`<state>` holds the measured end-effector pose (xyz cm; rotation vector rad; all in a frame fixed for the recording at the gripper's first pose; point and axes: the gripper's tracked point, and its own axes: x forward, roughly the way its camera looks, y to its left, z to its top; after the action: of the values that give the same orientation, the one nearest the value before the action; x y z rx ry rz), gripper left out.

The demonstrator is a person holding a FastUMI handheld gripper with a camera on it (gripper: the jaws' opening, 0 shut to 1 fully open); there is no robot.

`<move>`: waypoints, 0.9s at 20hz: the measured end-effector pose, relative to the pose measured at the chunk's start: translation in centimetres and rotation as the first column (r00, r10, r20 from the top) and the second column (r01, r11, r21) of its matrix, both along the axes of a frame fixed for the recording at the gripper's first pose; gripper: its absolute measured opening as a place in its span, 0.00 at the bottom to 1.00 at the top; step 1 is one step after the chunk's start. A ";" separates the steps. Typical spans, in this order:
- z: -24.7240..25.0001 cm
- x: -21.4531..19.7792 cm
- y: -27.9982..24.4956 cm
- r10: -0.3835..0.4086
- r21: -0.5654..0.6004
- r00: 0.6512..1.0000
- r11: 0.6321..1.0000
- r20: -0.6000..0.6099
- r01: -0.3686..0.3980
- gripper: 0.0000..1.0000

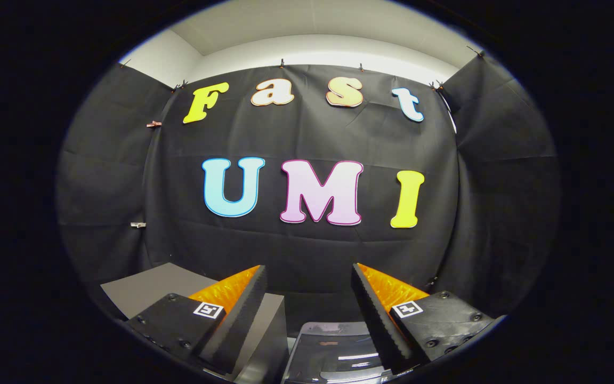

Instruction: Put the clothes into the washing machine and then close the washing machine lid.

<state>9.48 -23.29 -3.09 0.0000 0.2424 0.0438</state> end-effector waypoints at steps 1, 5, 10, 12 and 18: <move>0.1 0.1 0.1 0.000 -0.001 1.000 1.000 0.002 0.000 0.99; 0.6 0.0 0.7 0.005 0.006 1.000 1.000 0.012 -0.005 0.99; 0.4 -0.2 0.4 -0.007 -0.015 1.000 1.000 0.011 0.007 0.99; 0.5 -0.2 0.3 -0.011 -0.015 1.000 1.000 0.017 0.012 0.99; 0.6 0.0 0.0 -0.018 -0.024 1.000 1.000 0.019 0.018 0.99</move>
<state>9.48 -23.28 -2.50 -0.0228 0.2244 0.0229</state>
